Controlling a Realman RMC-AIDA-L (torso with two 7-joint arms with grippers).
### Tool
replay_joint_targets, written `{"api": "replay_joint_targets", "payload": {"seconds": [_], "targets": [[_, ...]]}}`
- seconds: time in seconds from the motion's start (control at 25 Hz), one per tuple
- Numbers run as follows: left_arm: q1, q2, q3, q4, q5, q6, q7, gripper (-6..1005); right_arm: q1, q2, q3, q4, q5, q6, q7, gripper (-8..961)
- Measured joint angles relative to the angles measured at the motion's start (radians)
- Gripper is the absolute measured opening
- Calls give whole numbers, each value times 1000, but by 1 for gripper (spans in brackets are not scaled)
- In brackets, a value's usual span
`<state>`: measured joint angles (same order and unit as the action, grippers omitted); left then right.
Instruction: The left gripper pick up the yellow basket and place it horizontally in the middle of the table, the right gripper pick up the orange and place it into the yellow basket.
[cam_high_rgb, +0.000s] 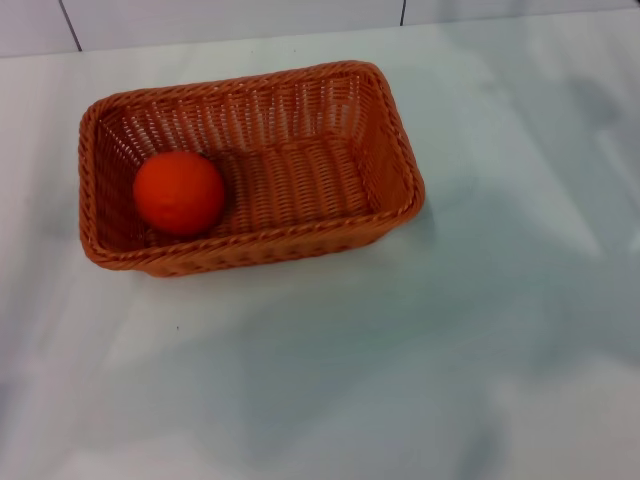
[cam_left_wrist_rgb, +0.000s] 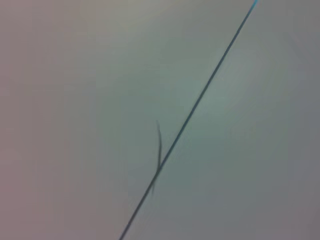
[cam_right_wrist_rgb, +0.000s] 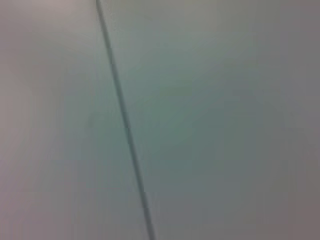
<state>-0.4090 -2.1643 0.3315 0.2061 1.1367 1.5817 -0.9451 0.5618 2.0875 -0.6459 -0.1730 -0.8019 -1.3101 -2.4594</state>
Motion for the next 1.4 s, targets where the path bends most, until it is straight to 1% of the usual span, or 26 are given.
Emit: {"api": "replay_joint_targets", "payload": {"seconds": [0.12, 0.32, 0.48, 0.76, 1.0, 1.4], "targets": [[-3, -1, -1, -40, -26, 39, 104, 859, -2, 2, 11, 18, 44, 2, -60, 946], [-14, -5, -12, -117, -71, 103, 342, 859, -6, 2, 35, 20, 61, 19, -70, 946], [-22, -6, -13, -151, -78, 122, 474, 859, -6, 2, 48, 28, 62, 23, -71, 946], [-25, -6, -14, -154, -80, 122, 527, 859, -7, 2, 60, 34, 63, 37, -73, 945], [-27, -8, -36, -163, -80, 119, 529, 859, -7, 2, 66, 35, 64, 44, -74, 945], [-33, -6, -37, -169, -80, 119, 530, 859, 4, 2, 75, 45, 64, 48, -75, 946]]}}
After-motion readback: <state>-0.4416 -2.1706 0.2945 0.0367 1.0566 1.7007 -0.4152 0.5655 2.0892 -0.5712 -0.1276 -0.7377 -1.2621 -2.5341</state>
